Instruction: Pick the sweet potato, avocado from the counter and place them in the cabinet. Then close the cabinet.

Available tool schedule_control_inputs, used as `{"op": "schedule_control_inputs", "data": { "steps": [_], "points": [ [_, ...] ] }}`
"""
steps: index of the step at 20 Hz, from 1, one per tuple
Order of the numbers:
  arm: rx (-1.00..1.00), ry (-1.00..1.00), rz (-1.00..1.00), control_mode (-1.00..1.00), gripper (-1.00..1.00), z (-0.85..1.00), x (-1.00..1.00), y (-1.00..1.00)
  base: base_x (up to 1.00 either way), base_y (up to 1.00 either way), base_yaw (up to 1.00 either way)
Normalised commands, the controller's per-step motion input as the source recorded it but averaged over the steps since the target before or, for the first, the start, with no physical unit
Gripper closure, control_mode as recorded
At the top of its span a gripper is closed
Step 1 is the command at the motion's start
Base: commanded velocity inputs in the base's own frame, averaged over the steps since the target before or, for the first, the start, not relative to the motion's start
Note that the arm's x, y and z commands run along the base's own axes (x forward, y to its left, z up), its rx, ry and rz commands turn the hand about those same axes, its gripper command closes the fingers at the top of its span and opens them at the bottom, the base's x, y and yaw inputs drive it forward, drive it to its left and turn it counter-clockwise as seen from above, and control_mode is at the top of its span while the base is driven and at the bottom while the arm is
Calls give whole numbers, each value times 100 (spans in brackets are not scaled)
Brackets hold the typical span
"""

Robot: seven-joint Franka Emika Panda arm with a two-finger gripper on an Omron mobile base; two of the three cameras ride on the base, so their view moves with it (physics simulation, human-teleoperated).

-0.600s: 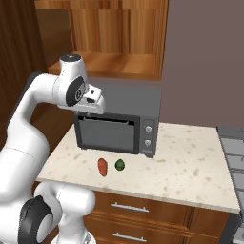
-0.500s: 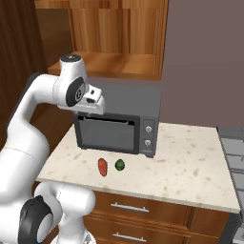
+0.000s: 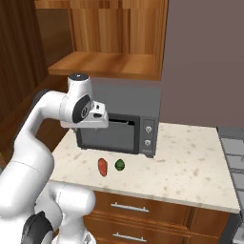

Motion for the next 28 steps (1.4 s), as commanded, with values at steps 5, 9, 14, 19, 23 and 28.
{"op": "schedule_control_inputs", "data": {
  "steps": [5, 9, 14, 19, 23, 28],
  "points": [
    [-3, 10, 15, -100, -100, -77, -5, -20, 0, 0, 0],
    [-4, 2, 4, -100, -100, -80, 0, -1, 0, 0, 0],
    [-4, 0, 0, -100, -100, -73, 0, 0, 0, 0, 0],
    [-3, 0, 0, -100, -100, -63, 10, 0, 0, 0, 0],
    [0, 0, 0, -100, -100, -53, 26, -1, 0, 0, 0],
    [0, 0, 0, -100, -100, -45, 29, -16, 0, 0, 0]
  ]
}}
